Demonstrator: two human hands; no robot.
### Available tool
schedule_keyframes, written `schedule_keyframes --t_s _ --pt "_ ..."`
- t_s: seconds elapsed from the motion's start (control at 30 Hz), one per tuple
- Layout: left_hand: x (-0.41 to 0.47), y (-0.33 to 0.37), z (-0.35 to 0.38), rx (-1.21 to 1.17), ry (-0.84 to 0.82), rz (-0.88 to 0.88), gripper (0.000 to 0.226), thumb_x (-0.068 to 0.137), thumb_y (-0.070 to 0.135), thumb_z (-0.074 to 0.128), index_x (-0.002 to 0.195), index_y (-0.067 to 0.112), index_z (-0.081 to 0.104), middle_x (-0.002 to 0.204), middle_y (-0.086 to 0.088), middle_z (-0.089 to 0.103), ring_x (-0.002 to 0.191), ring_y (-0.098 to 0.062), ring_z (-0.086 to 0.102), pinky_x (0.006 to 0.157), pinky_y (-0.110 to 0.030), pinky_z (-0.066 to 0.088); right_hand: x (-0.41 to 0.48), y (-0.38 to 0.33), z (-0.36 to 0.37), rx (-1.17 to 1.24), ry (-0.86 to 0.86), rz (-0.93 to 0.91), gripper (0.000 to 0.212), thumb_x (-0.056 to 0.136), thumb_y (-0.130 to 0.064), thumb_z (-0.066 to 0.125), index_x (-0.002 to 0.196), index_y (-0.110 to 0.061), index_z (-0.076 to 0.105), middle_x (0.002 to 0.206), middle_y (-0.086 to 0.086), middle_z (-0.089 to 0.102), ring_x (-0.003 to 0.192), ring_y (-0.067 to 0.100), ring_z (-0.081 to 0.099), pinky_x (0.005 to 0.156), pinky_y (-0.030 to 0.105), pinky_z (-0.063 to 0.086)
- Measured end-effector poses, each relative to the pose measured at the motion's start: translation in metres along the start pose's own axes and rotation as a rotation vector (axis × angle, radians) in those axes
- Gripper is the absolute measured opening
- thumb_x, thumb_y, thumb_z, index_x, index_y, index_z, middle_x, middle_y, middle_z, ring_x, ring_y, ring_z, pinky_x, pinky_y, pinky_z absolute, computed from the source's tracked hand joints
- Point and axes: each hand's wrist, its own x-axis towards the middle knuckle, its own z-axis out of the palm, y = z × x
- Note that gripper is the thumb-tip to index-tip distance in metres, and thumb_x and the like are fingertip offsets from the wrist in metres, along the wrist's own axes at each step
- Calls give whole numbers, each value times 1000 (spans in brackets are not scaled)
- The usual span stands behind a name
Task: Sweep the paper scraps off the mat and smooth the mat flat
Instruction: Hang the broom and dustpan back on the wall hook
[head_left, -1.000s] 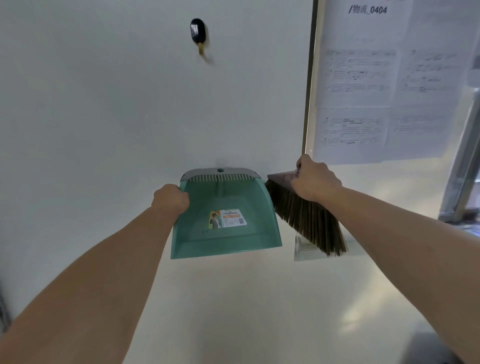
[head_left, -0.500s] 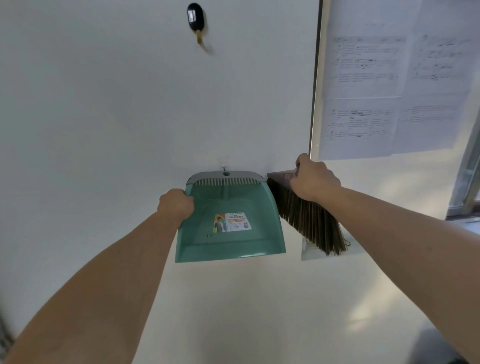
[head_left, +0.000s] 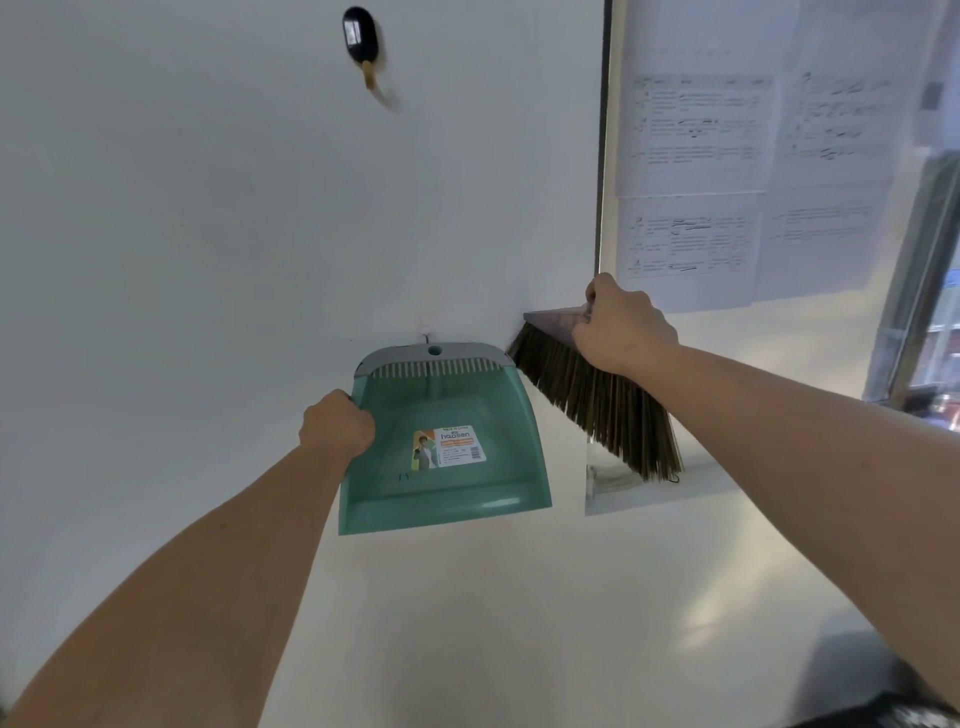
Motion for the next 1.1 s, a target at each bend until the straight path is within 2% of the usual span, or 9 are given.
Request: schedule_keyframes --t_s 0.2,0.37,0.47,0.57,0.7,0.77,0.87,0.97,1.1 --pt "-5 2 -5 35 -10 14 33 92 17 50 121 1 50 97 -14 53 84 -29 54 70 -37 53 2 -9 -18 19 69 -48 37 96 -31 52 129 -16 42 111 9 52 88 23 48 72 33 40" --pt "-8 6 -12 8 6 15 43 94 15 50 132 0 40 119 -21 55 93 -32 55 69 -36 47 1 -23 -34 60 131 -104 36 97 -32 51 129 -17 42 109 7 52 87 23 50 72 34 43" --pt "-8 12 -20 -56 73 68 53 95 17 51 142 1 34 131 -23 51 114 -36 53 78 -37 44 -1 -32 -43 120 163 -163 38 97 -30 50 133 -19 41 107 4 49 90 23 51 76 35 46" --pt "-9 23 -32 -140 177 194 59 95 23 54 147 7 32 144 -20 43 128 -36 46 98 -41 41 -1 -40 -49 213 152 -241 41 96 -24 51 135 -18 40 106 2 50 90 22 54 80 35 51" --pt "-16 45 -58 -217 276 333 59 96 24 54 149 18 30 150 -11 37 132 -31 44 101 -38 40 1 -53 -49 247 92 -352 46 96 -17 52 140 -20 38 113 8 54 81 17 53 64 24 45" --pt "-14 53 -74 -235 306 442 59 96 24 53 150 21 30 152 -9 35 135 -27 40 106 -37 35 3 -61 -47 251 42 -407 48 97 -18 52 142 -22 37 123 10 55 86 19 54 59 16 39" --pt "-6 60 -99 -193 302 600 57 98 21 52 150 24 31 153 -5 34 140 -22 34 112 -35 27 9 -73 -40 240 -33 -495 49 99 -22 53 144 -25 35 135 13 54 94 21 55 65 18 39" --pt "7 70 -120 -62 256 711 55 98 20 52 150 24 34 153 -4 37 141 -22 32 113 -34 24 18 -83 -31 262 -96 -548 50 99 -25 54 145 -28 34 141 12 52 101 20 55 79 24 40" --pt "25 77 -137 122 143 747 58 96 26 55 149 27 34 147 -3 44 135 -24 39 113 -43 31 36 -93 -20 306 -136 -609 52 99 -25 54 147 -31 32 146 10 49 114 23 55 86 26 36"
